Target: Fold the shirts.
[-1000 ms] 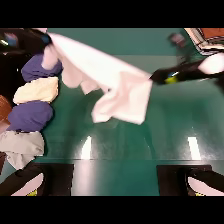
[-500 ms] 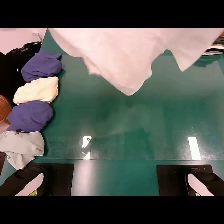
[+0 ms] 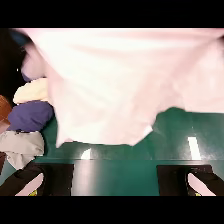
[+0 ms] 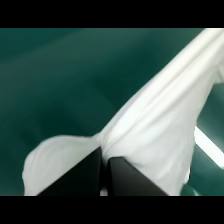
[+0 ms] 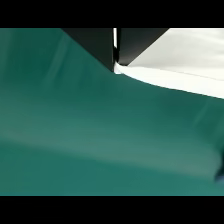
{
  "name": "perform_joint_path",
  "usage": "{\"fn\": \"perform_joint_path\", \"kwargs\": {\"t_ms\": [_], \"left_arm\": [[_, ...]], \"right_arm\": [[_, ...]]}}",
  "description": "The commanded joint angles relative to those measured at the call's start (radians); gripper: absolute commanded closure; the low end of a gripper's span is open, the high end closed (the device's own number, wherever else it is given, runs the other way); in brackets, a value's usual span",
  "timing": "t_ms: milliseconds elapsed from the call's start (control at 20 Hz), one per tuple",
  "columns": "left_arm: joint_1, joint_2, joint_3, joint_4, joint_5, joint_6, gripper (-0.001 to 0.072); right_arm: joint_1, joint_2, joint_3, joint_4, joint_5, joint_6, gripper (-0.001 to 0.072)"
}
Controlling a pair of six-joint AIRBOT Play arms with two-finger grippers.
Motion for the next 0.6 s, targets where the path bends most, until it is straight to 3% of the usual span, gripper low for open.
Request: {"fn": "perform_joint_path", "kwargs": {"t_ms": [0, 150, 300, 550], "left_arm": [[0.0, -0.003, -0.382, 0.008, -0.021, -0.023, 0.0681], [0.0, -0.006, -0.716, 0.008, 0.27, 0.034, 0.068], [0.0, -0.006, -0.865, 0.008, 0.584, 0.048, 0.0681], [0.0, -0.006, -0.84, 0.007, 0.771, 0.048, 0.0681]], "right_arm": [[0.034, -0.09, -0.196, 0.023, 0.031, -0.003, 0.0703], [0.047, -0.206, -0.311, -0.037, -0.099, -0.002, 0.0703], [0.056, -0.319, -0.318, -0.034, -0.189, 0.002, 0.0703], [0.077, -0.361, -0.319, -0.035, -0.303, 0.013, 0.0703]]}}
